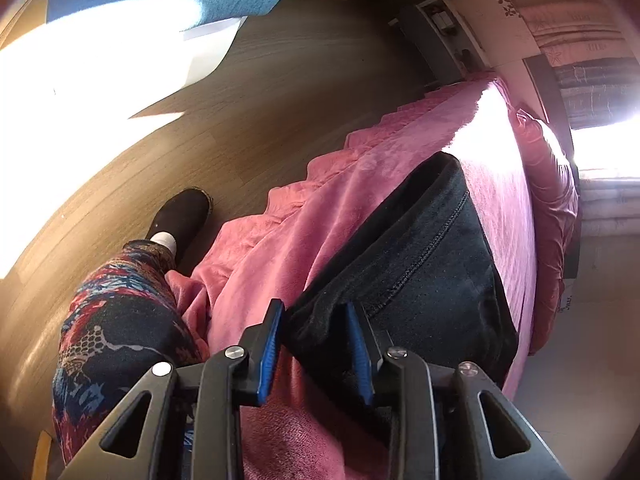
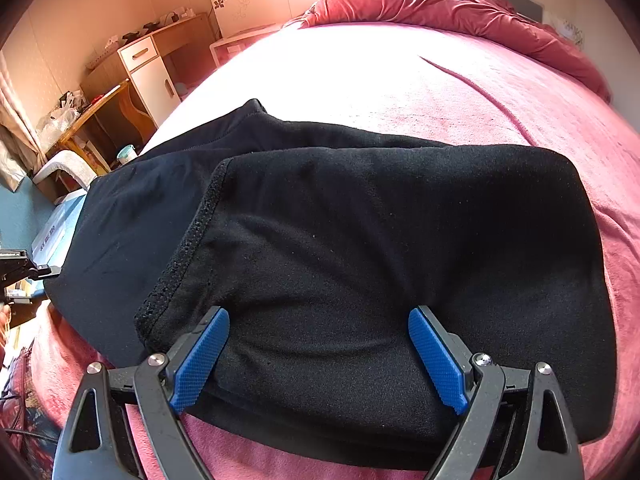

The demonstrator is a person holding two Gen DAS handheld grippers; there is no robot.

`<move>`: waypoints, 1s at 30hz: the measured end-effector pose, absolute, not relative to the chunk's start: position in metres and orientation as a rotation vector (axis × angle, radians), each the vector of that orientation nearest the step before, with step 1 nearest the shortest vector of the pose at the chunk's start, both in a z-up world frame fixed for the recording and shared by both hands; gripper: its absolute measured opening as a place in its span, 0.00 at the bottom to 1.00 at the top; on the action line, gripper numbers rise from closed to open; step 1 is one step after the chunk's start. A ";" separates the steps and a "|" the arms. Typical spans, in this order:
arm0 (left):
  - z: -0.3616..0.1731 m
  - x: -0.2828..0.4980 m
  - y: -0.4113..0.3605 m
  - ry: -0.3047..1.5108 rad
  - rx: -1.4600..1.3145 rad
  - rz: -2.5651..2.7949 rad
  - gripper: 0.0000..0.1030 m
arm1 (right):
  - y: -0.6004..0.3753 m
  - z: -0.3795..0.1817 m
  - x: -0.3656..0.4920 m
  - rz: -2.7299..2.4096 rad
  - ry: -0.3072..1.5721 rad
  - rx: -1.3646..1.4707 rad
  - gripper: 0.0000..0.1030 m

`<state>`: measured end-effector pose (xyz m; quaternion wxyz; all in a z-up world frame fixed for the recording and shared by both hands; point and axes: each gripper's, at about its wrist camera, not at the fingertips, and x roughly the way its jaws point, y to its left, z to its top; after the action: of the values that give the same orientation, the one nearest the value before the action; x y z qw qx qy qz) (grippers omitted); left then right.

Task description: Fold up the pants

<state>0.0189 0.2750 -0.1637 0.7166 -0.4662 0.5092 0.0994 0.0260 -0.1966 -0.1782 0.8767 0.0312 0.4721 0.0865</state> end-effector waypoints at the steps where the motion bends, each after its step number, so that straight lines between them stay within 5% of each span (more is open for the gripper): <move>1: -0.160 0.020 0.272 1.118 -1.008 0.208 0.18 | -0.197 -0.178 0.026 0.181 0.986 0.063 0.89; 8: -0.092 0.027 0.248 0.934 -0.876 0.064 0.12 | -0.193 -0.171 0.025 0.178 0.990 0.024 0.87; 16: 0.004 0.047 0.128 0.778 -0.604 -0.437 0.11 | -0.226 -0.115 0.013 0.305 0.846 0.232 0.84; 23: 0.003 0.049 0.026 0.857 -0.426 -0.724 0.08 | -0.242 -0.089 0.047 0.666 0.872 0.552 0.84; 24: 0.001 0.047 0.017 0.865 -0.415 -0.759 0.01 | -0.238 -0.089 0.056 0.699 0.891 0.562 0.84; 30: -0.005 0.034 -0.017 0.901 -0.315 -0.851 0.00 | -0.196 -0.101 0.104 0.777 1.032 0.486 0.85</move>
<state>0.0340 -0.0172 -0.0046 0.8026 -0.1468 0.4204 -0.3969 0.1041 -0.1964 -0.1015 0.7712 0.2242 0.4760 0.3585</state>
